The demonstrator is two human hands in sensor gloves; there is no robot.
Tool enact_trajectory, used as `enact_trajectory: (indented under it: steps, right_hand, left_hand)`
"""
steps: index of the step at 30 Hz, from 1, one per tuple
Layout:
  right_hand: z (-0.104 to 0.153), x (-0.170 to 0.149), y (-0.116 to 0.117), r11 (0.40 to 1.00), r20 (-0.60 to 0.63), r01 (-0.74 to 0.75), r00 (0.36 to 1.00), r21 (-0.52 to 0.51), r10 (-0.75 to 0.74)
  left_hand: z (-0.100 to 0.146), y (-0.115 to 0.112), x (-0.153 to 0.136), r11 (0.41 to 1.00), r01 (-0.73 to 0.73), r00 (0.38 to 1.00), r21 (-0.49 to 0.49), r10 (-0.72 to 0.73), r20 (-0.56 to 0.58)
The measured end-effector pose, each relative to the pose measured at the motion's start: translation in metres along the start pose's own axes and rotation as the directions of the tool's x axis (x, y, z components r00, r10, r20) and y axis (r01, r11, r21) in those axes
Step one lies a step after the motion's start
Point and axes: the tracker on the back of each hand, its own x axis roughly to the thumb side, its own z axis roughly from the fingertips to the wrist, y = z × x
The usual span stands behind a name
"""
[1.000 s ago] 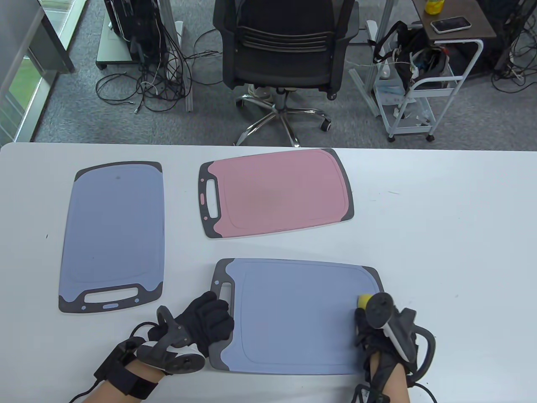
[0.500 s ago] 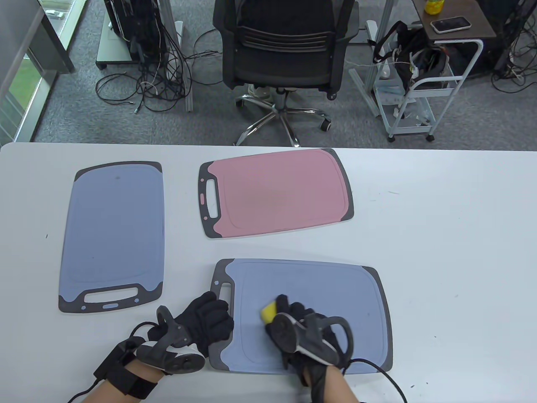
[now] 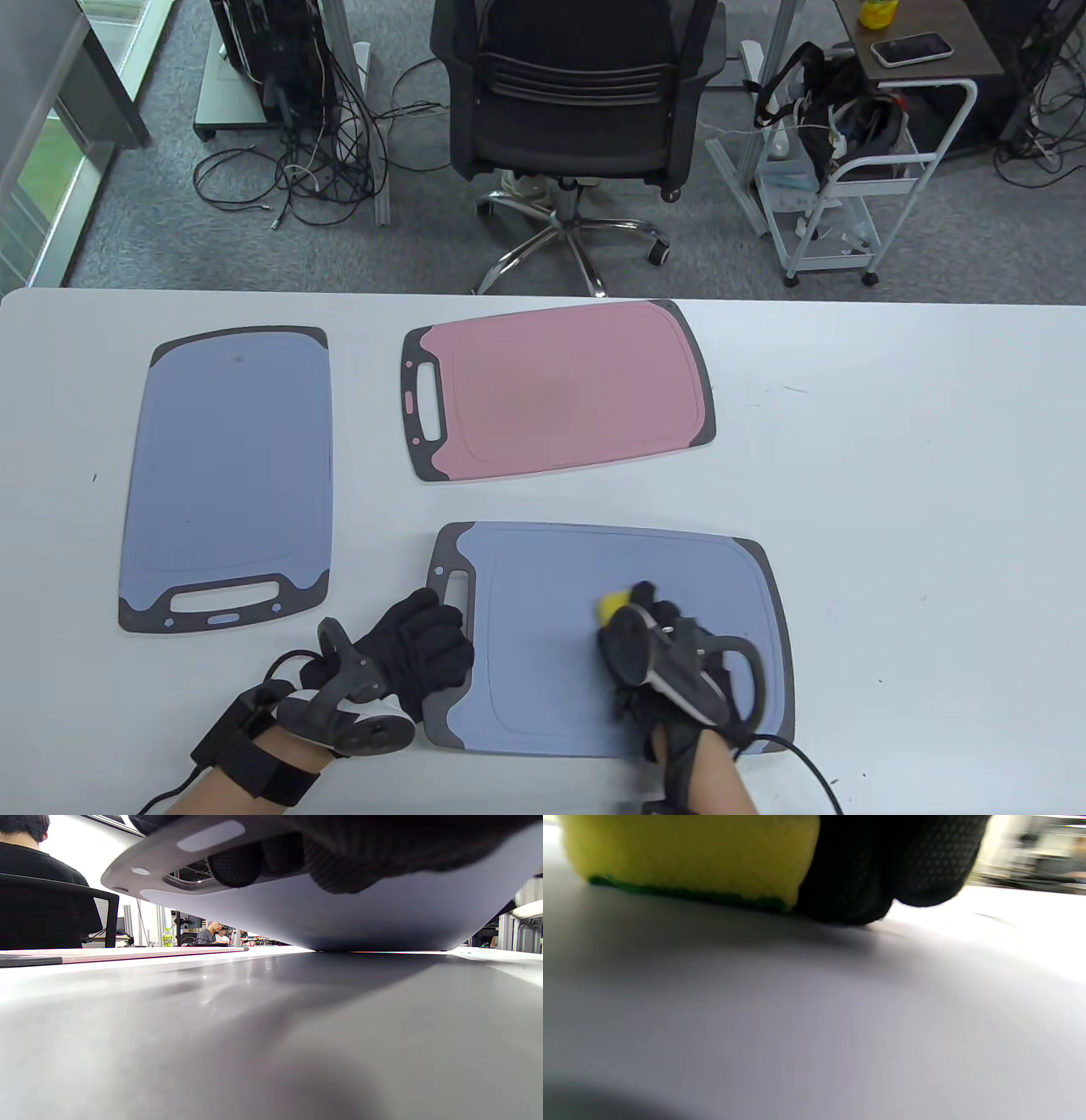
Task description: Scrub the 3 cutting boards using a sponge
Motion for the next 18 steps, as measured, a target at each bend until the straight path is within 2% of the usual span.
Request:
enact_trajectory:
  steps: [2,3,4,5,6,8,10,11,12,13,14,15,16,17,18]
  right_hand:
    - [0.006,0.050,-0.004,0.998,0.172,-0.051,0.984,-0.030,0.055]
    - [0.009,0.061,-0.005,0.996,0.204,-0.082,0.975,-0.041,0.088]
    - [0.009,0.066,-0.007,0.987,0.182,-0.150,0.971,-0.061,0.159]
    - [0.008,0.059,-0.008,0.982,0.177,-0.183,0.966,-0.037,0.187]
    - [0.006,0.049,-0.007,0.988,0.169,-0.151,0.974,-0.019,0.152]
    - [0.003,0.012,-0.001,1.000,0.016,-0.020,1.000,-0.005,0.020]
    - [0.004,-0.042,0.006,1.000,-0.171,-0.011,0.985,0.017,0.014]
    - [0.007,-0.074,0.010,0.999,-0.288,-0.025,0.957,0.027,0.032]
    - [0.012,-0.092,0.011,0.998,-0.365,-0.026,0.930,0.055,0.044]
    - [0.020,-0.124,0.014,0.997,-0.485,-0.024,0.873,0.072,0.056]
    - [0.026,-0.143,0.016,0.997,-0.554,-0.010,0.831,0.082,0.054]
    - [0.036,-0.169,0.020,0.993,-0.652,0.054,0.758,0.103,0.027]
    - [0.042,-0.179,0.023,0.990,-0.691,0.105,0.723,0.098,-0.009]
    - [0.048,-0.188,0.025,0.980,-0.710,0.195,0.694,0.027,-0.118]
    - [0.049,-0.186,0.026,0.974,-0.698,0.223,0.689,-0.051,-0.194]
  left_hand:
    - [0.000,0.000,0.000,1.000,0.001,1.000,0.001,-0.001,0.002]
    - [0.000,0.000,0.000,1.000,0.003,1.000,0.002,-0.003,0.002]
    - [0.000,0.001,0.001,1.000,0.005,1.000,0.005,-0.005,0.003]
    - [0.000,0.001,0.000,1.000,0.004,1.000,0.004,-0.004,0.001]
    - [0.000,0.000,0.000,1.000,0.002,1.000,0.003,-0.002,0.001]
    - [0.000,0.000,0.001,1.000,0.003,1.000,-0.002,-0.003,0.001]
    - [0.000,0.000,0.001,1.000,0.006,1.000,-0.006,-0.006,0.001]
    - [-0.001,0.000,0.001,1.000,0.009,1.000,-0.007,-0.009,0.002]
    - [-0.001,0.000,0.002,1.000,0.010,1.000,-0.006,-0.010,0.002]
    - [-0.001,0.000,0.002,1.000,0.012,1.000,-0.007,-0.012,0.002]
    - [-0.001,0.001,0.002,1.000,0.013,1.000,-0.006,-0.013,0.002]
    - [-0.001,0.001,0.002,1.000,0.016,1.000,-0.004,-0.016,0.003]
    - [-0.001,0.001,0.003,1.000,0.018,1.000,-0.004,-0.018,0.003]
    - [-0.001,0.001,0.003,1.000,0.018,1.000,-0.003,-0.018,0.004]
    - [-0.001,0.001,0.002,1.000,0.015,1.000,-0.003,-0.015,0.004]
